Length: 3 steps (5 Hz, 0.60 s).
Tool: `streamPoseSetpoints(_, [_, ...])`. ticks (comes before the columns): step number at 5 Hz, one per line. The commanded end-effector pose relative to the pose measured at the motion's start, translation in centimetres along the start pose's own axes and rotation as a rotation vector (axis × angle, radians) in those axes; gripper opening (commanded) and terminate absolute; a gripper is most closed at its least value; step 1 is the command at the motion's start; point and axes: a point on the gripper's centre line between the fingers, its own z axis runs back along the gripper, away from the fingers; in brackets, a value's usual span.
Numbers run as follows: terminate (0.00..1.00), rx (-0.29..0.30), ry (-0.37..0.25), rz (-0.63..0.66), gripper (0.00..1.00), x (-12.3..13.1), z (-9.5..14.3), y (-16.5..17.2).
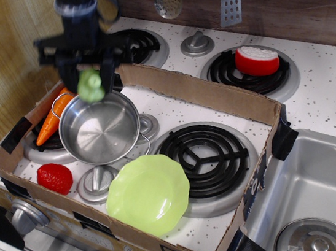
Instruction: Take broccoli out of pan
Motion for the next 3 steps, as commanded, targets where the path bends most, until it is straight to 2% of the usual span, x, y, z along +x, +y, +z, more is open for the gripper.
streamPoseSetpoints(1, [0.00, -0.027, -0.156, -0.078, 0.00, 3.6, 3.2, -1.0])
streamPoseSetpoints(3, [0.00, -0.116, -0.185, -0.135, 0.00, 5.1, -0.3, -1.0])
